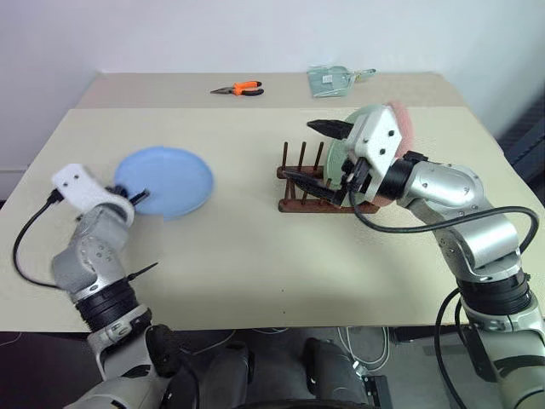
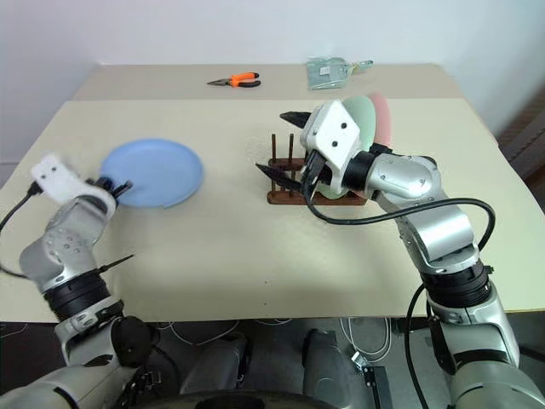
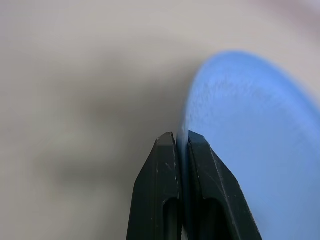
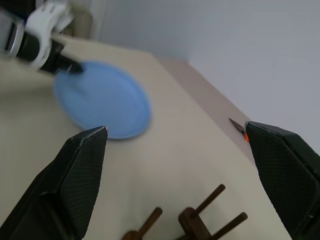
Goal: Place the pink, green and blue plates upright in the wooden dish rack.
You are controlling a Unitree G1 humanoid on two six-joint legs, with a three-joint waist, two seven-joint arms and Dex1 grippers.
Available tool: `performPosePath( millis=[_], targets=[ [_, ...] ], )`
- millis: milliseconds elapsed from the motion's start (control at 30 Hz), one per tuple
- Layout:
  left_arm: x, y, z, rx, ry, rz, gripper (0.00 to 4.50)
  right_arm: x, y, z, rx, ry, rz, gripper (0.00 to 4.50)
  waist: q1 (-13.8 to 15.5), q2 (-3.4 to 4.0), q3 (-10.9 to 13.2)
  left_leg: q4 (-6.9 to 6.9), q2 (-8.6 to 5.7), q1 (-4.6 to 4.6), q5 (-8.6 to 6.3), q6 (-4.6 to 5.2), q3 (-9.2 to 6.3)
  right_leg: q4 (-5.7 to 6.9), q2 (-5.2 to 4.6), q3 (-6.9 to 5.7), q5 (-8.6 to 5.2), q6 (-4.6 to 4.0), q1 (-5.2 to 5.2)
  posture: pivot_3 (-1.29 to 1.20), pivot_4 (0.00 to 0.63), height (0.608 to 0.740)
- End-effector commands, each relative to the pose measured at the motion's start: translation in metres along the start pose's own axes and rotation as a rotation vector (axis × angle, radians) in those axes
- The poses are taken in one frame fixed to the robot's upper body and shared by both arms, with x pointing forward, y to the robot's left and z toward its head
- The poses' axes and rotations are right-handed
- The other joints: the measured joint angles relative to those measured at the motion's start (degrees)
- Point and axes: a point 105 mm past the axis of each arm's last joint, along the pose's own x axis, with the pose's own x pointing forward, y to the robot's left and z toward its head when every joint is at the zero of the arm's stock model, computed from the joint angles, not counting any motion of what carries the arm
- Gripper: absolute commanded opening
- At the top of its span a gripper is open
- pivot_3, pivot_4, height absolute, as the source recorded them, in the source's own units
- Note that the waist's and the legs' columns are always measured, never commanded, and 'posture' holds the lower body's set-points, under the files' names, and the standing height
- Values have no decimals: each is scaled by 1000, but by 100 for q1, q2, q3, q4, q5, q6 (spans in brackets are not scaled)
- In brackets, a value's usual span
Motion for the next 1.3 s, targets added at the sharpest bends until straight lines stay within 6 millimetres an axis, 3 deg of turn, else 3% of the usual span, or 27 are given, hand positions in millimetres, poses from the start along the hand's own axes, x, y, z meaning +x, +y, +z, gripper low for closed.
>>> performPosePath(
  millis=[33, 233, 367, 467, 667, 700, 733, 833, 867, 933, 967, 1067, 1133, 1300],
  targets=[
    [-20, -78, 50, 58, -210, -335, 23, 12, 20, 9, -270, -3, 91, 4500, -20, -10, 4, -1, 2, -2, 1, -1, 1, 0, 1, 0, 0, 0, -4, 0, 150, 740],
    [-43, -126, 49, 229, -203, -560, 23, 41, 23, 2, -458, 19, 98, 4500, -195, -8, 3, -13, 6, 9, 15, -26, 24, 1, 3, 16, 1, 0, -12, 0, 150, 740],
    [-57, -144, 45, 254, -188, -674, 23, 54, 21, -6, -529, 49, 81, 4500, -150, -9, 3, -14, 8, 3, 14, -23, 18, 6, 8, 16, 4, -7, -20, 0, 150, 740],
    [-62, -147, 39, 265, -167, -707, 0, 59, 21, -11, -545, 66, 85, 3668, -140, -11, 3, -12, 6, -1, 14, -22, 14, 4, 8, 16, 5, -8, -19, 0, 150, 740],
    [-64, -142, 37, 235, -160, -715, 0, 58, 21, -16, -566, 80, 79, 804, -156, -11, 3, -15, 7, 0, 14, -23, 12, 6, 11, 16, 7, -11, -22, 0, 150, 740],
    [-61, -138, 41, 202, -172, -698, 701, 58, 20, -16, -574, 78, 67, 232, -158, -10, 3, -15, 8, 2, 15, -23, 12, 6, 12, 16, 7, -11, -22, 0, 150, 740],
    [-59, -135, 46, 165, -192, -682, 1043, 57, 18, -15, -579, 75, 57, 0, -153, -11, 3, -15, 8, 2, 14, -23, 12, 6, 12, 17, 7, -11, -22, 0, 150, 740],
    [-49, -116, 73, 62, -302, -577, 2617, 55, 14, -8, -555, 34, 7, 0, -132, -12, 4, -13, 7, -1, 15, -24, 9, 5, 13, 16, 7, -12, -21, 0, 150, 740],
    [-41, -99, 85, 46, -355, -490, 3068, 53, 11, 0, -502, -7, -21, 0, -138, -12, 3, -12, 7, -2, 15, -25, 8, 5, 13, 15, 8, -14, -21, 0, 150, 740],
    [-33, -76, 97, 97, -417, -380, 3068, 49, 7, 14, -392, -80, -65, 0, -166, -12, 3, -15, 8, 0, 18, -30, 7, 5, 14, 15, 10, -16, -22, 0, 150, 740],
    [-30, -67, 95, 225, -436, -348, 3068, 45, 3, 27, -278, -145, -98, 0, -176, -10, 2, -19, 11, 2, 24, -41, 10, 5, 17, 17, 12, -19, -27, 0, 150, 740],
    [-27, -56, 60, 527, -379, -381, 3068, 33, -8, 57, 56, -319, -165, 0, -186, 3, -4, -36, 16, 7, 25, -42, 19, 8, 23, 32, 15, -23, -40, 0, 150, 740],
    [-32, -56, 24, 648, -303, -484, 3068, 25, -19, 69, 323, -415, -207, 0, -136, 0, -7, -37, 15, 4, 20, -31, 15, 9, 23, 33, 16, -26, -41, 0, 150, 740],
    [-66, -72, -56, 709, -96, -807, 3068, 15, -31, 64, 788, -479, -307, 0, -43, 2, -5, -27, 13, -7, 10, -16, -3, 5, 20, 28, 17, -60, -42, 0, 150, 740]
  ],
)
